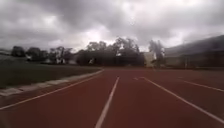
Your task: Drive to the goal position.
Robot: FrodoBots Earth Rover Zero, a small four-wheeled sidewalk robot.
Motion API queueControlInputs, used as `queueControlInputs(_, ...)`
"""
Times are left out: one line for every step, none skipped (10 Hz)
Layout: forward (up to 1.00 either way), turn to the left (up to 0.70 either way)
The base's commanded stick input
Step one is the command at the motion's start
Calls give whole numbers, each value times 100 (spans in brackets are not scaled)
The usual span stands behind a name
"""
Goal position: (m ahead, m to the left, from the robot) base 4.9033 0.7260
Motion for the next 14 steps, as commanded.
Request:
queueControlInputs(70,0)
queueControlInputs(70,0)
queueControlInputs(70,0)
queueControlInputs(70,0)
queueControlInputs(70,0)
queueControlInputs(70,0)
queueControlInputs(70,0)
queueControlInputs(70,0)
queueControlInputs(70,0)
queueControlInputs(70,0)
queueControlInputs(70,0)
queueControlInputs(70,0)
queueControlInputs(70,0)
queueControlInputs(70,0)
